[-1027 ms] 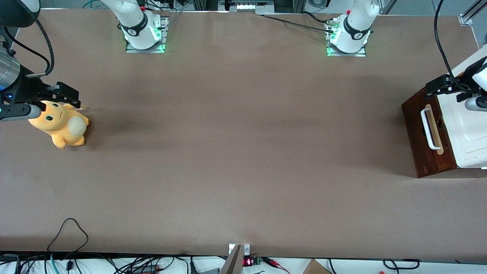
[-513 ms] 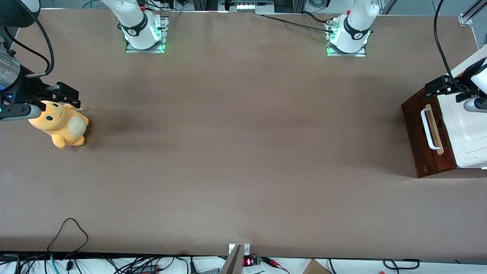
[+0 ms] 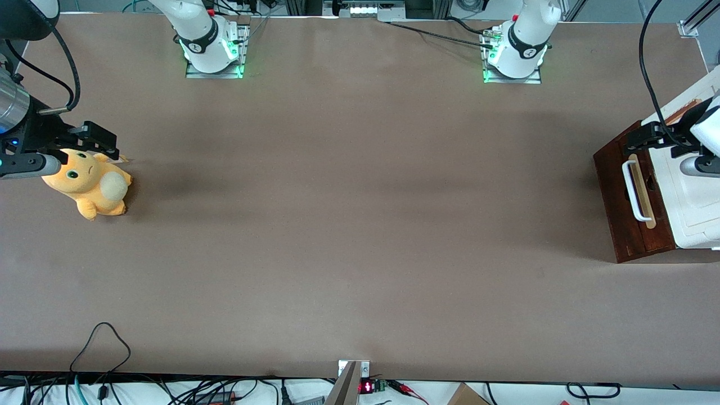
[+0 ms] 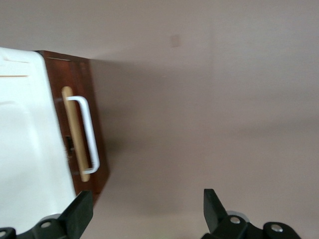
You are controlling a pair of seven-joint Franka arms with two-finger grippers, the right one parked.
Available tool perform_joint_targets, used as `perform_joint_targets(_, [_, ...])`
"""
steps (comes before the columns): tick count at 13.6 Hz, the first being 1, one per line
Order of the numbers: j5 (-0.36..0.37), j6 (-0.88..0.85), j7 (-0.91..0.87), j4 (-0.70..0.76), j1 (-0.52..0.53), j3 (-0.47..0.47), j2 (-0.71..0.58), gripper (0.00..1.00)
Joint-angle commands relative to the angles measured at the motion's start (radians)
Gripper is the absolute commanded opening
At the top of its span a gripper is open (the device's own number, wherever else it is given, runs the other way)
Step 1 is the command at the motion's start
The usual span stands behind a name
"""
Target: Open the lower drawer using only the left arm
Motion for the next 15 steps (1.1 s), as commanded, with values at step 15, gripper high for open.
perform_joint_targets(15, [1.044,-0.047,-0.955,-0.413,0.025,-0.362,0.313,0.99])
